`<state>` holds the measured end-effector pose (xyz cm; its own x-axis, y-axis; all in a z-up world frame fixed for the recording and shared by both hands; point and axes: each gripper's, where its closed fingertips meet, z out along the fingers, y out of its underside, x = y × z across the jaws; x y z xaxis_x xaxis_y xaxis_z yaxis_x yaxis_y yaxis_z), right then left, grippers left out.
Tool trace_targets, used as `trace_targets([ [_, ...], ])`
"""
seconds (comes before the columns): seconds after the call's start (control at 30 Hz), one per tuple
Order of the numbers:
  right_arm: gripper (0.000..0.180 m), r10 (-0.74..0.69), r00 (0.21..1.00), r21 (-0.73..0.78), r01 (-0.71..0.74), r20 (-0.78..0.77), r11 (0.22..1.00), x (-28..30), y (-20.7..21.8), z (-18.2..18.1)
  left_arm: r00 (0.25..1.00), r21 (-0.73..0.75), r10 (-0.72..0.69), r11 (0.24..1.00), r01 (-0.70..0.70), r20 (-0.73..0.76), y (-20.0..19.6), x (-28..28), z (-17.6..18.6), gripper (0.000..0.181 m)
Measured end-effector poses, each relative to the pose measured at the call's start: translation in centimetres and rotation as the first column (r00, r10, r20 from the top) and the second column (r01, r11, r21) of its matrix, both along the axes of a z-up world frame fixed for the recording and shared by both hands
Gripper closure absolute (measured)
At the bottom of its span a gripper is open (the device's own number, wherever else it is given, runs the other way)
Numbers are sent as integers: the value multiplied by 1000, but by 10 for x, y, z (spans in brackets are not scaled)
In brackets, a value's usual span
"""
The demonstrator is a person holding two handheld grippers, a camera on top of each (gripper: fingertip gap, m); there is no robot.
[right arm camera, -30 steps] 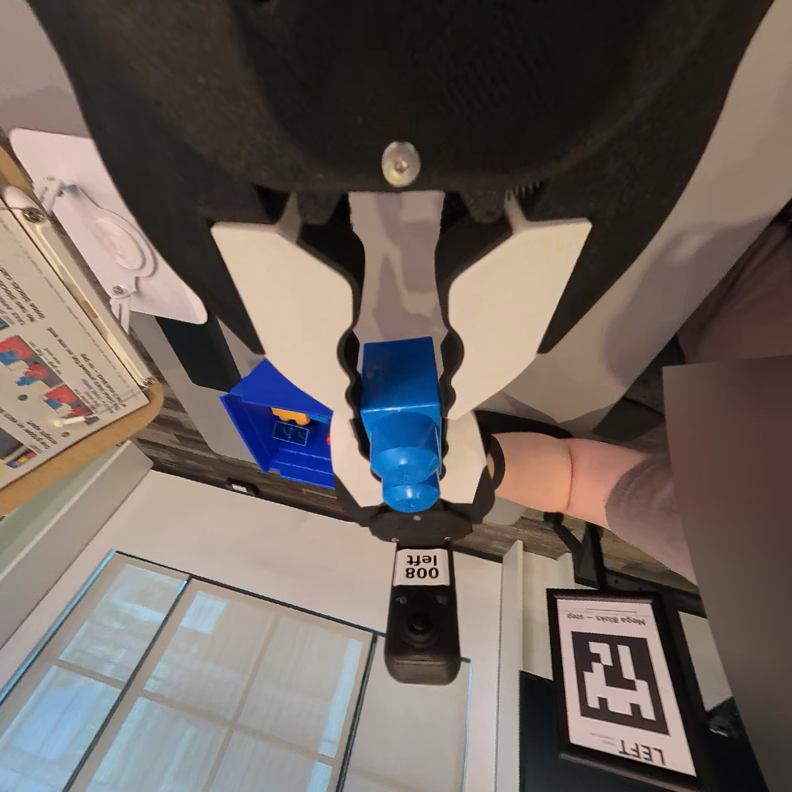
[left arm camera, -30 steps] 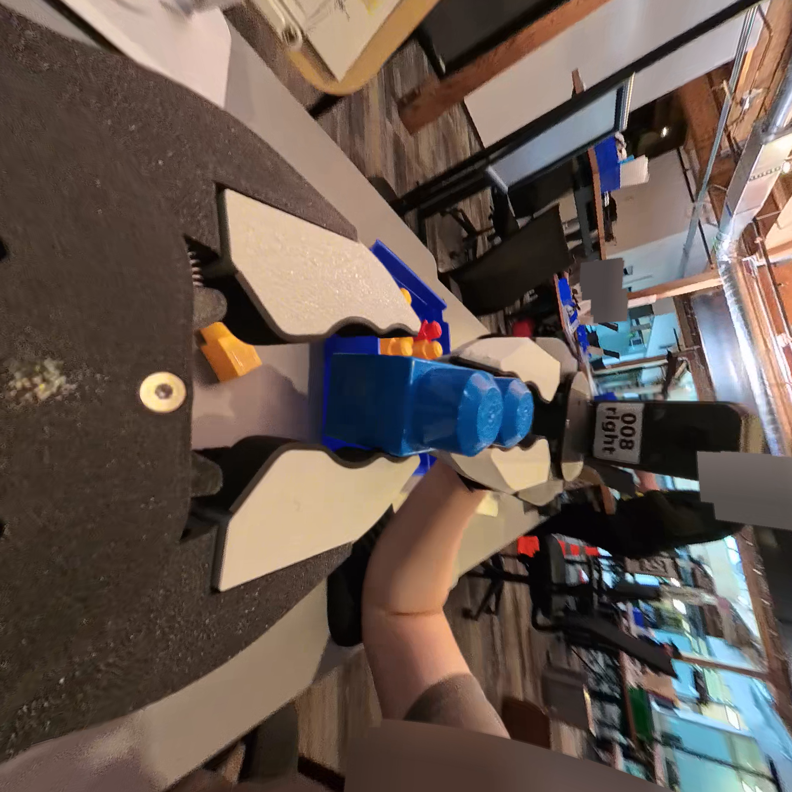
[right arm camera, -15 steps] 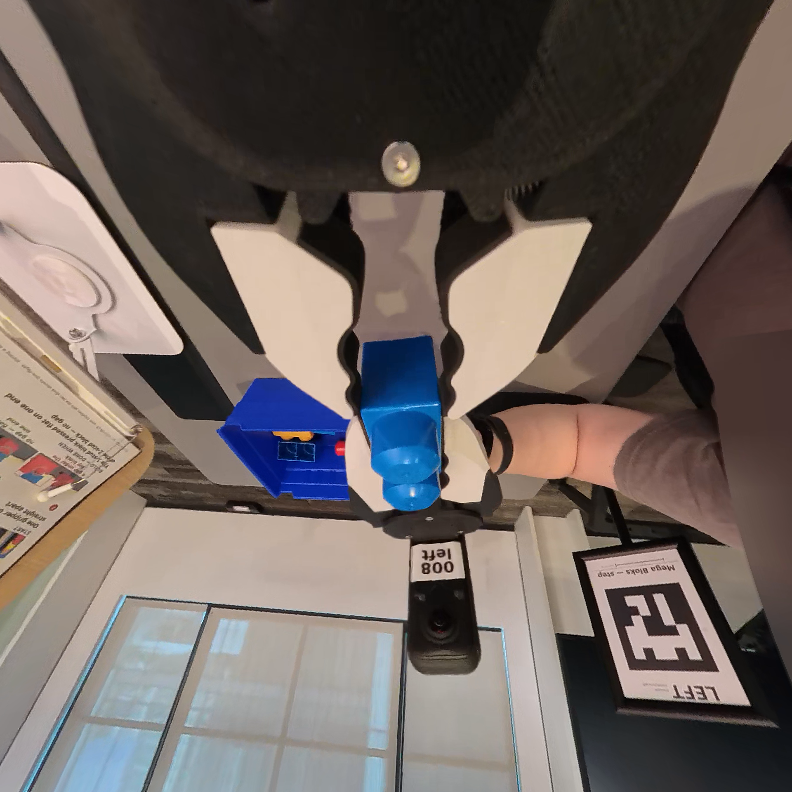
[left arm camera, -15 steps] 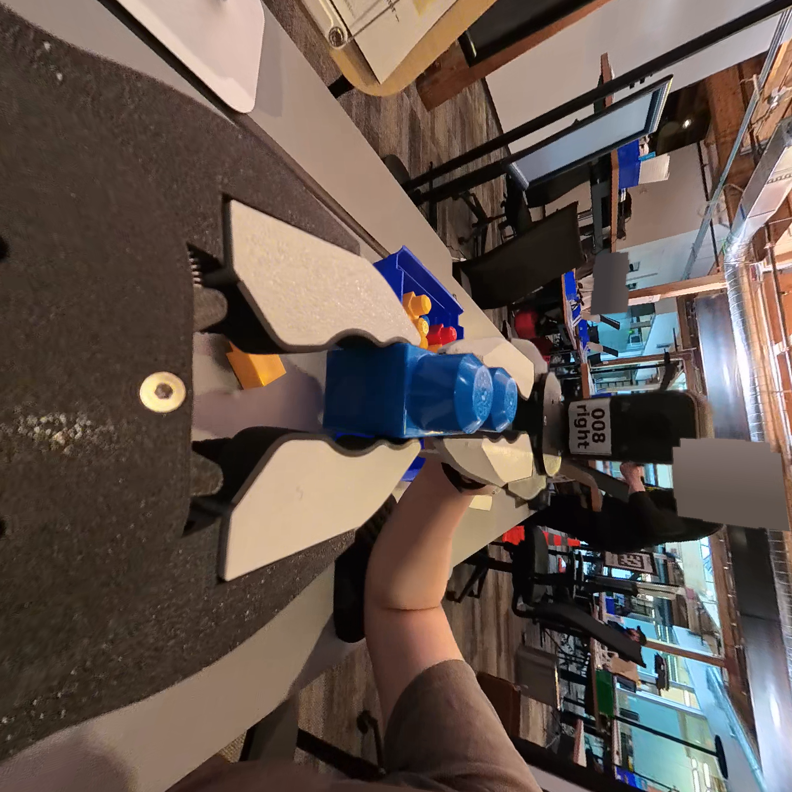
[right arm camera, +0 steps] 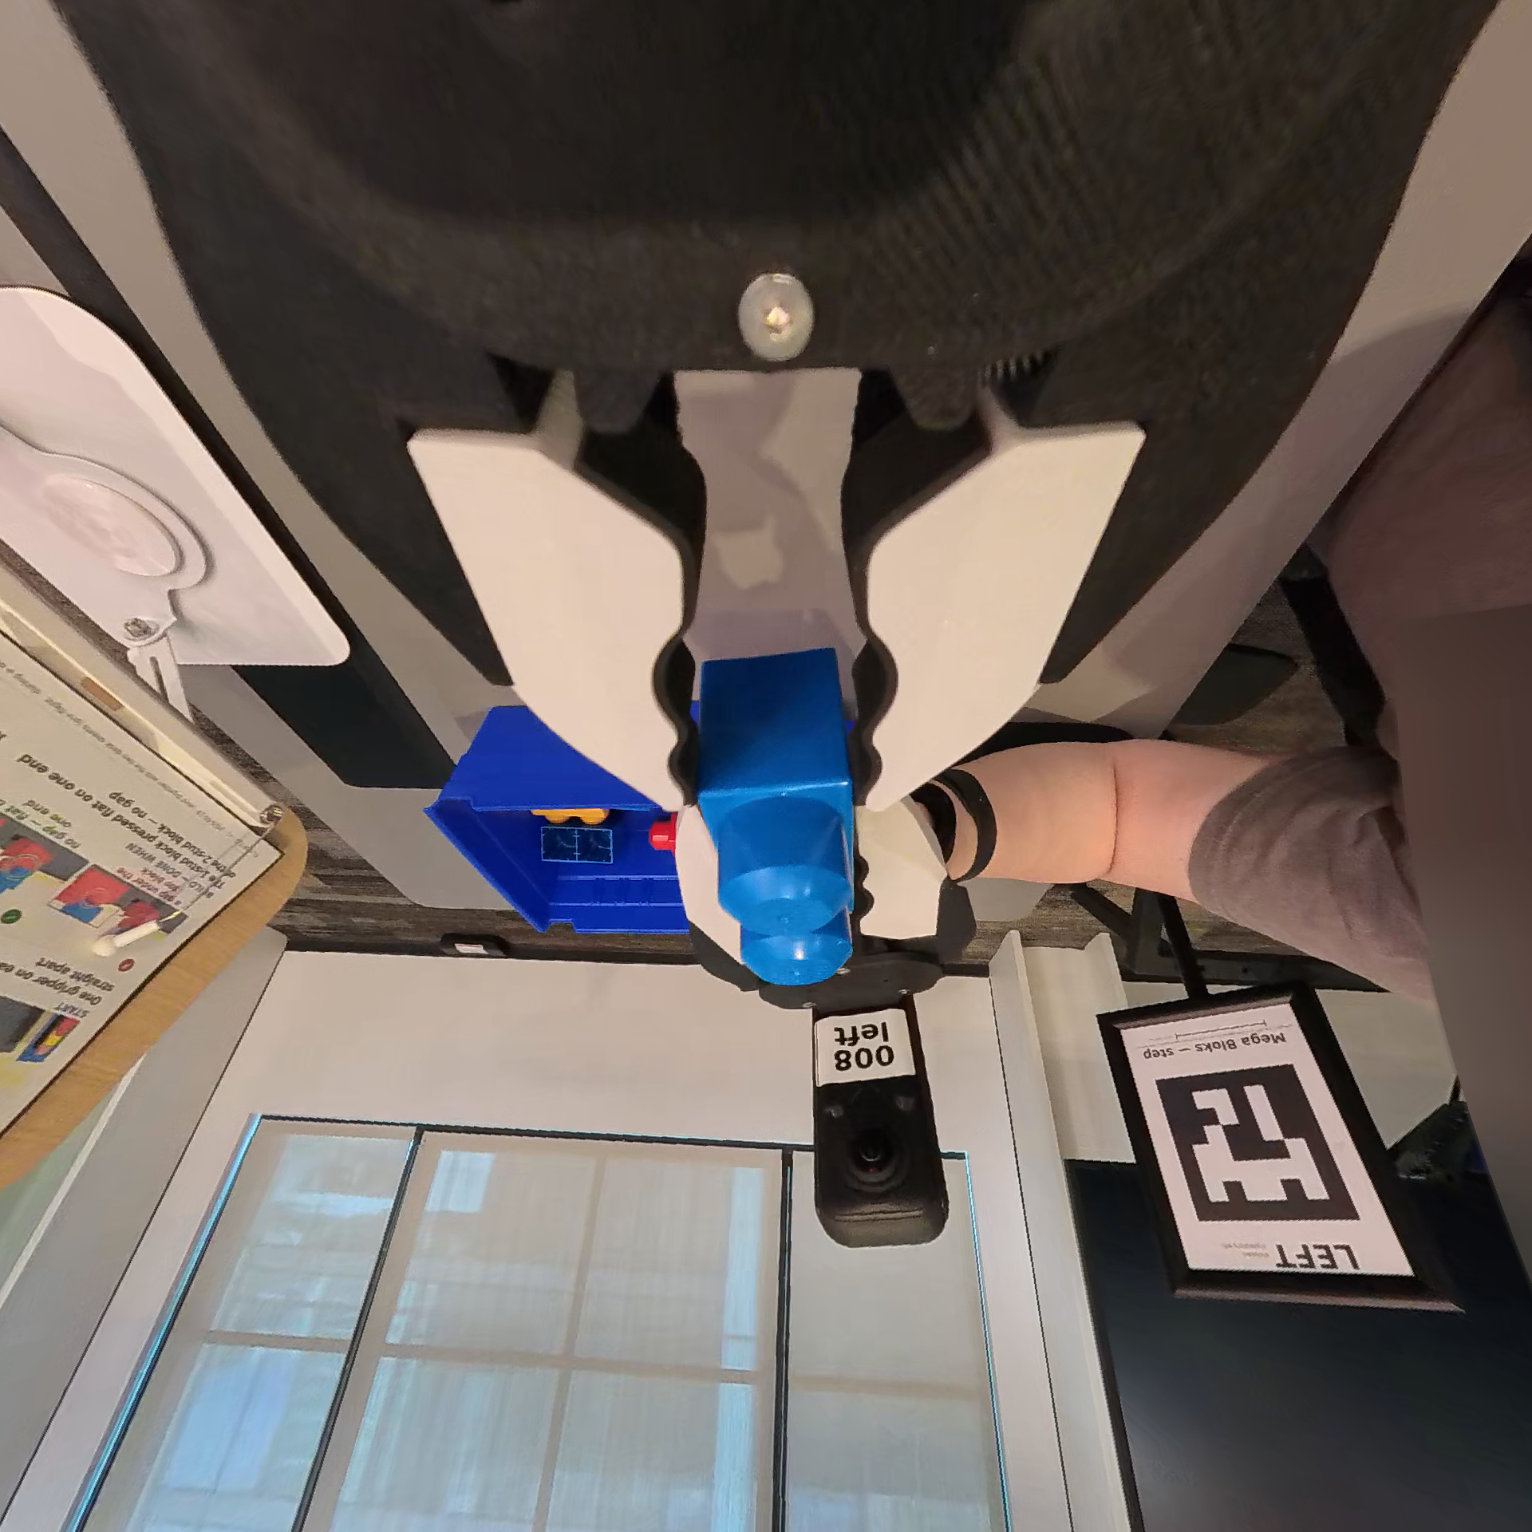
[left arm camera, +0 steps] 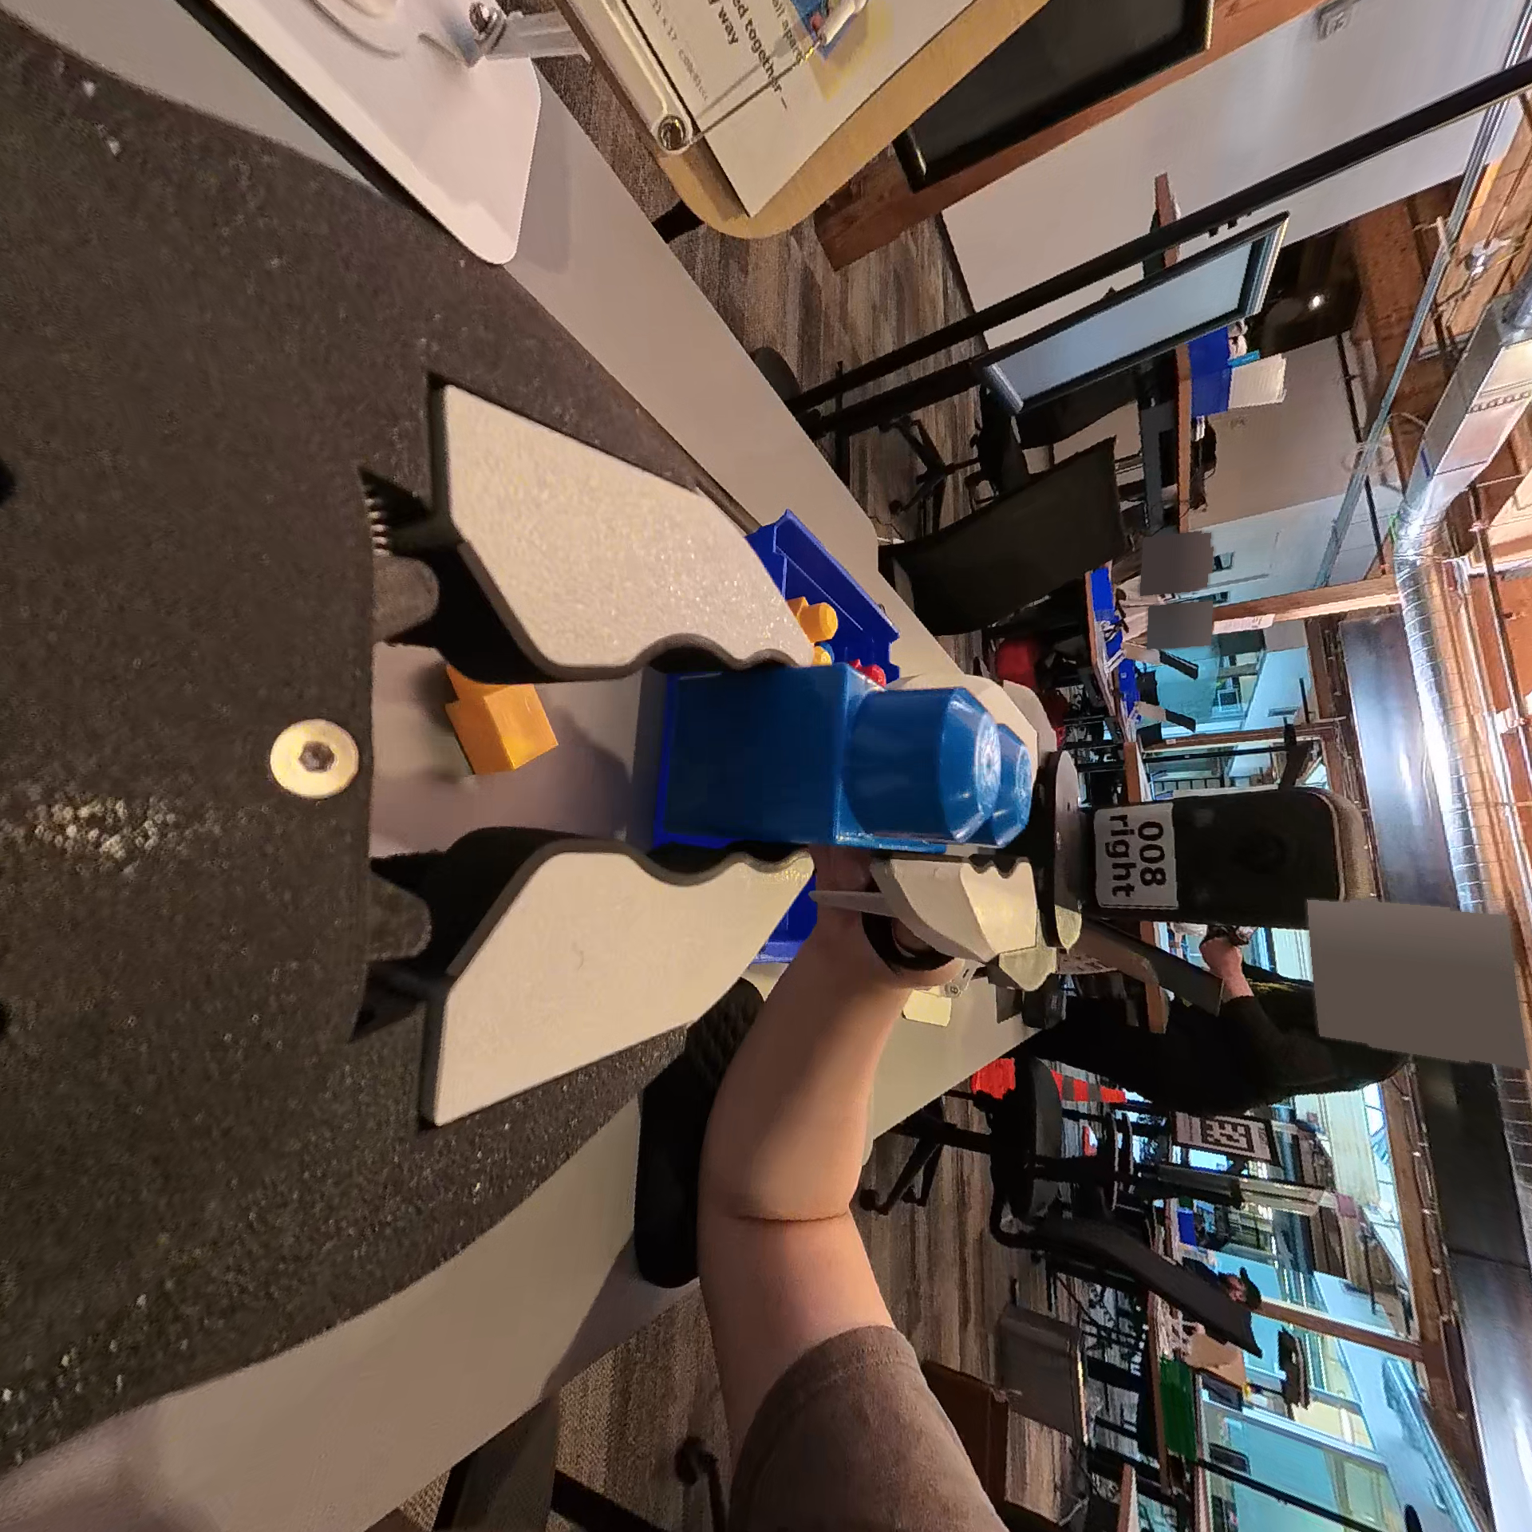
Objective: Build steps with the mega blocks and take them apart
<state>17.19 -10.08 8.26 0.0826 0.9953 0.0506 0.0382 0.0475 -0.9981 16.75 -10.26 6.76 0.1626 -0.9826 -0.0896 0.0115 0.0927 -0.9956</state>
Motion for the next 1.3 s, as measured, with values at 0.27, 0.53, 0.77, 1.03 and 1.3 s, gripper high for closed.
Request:
trace_targets([
  [0.27,144,10,1000,-1,-10,6,1000,0,0,-2,1000,-26,-11,1000,11,-15,0,0,-2,144],
  [0.53,144,5,1000,-4,-5,27,1000,-1,2,-6,999,-54,-25,998,23,-47,2,0,-9,144],
  [0.77,131,-52,999,21,52,16,998,4,7,1,999,-51,-1,999,-1,-34,7,-8,-1,144],
  [1.03,127,-376,719,-228,589,584,775,44,80,-110,956,76,289,955,-286,-41,48,-77,39,144],
  [1.3,126,-288,358,-44,689,888,723,46,73,-212,936,112,351,930,-349,5,39,-105,68,144],
])
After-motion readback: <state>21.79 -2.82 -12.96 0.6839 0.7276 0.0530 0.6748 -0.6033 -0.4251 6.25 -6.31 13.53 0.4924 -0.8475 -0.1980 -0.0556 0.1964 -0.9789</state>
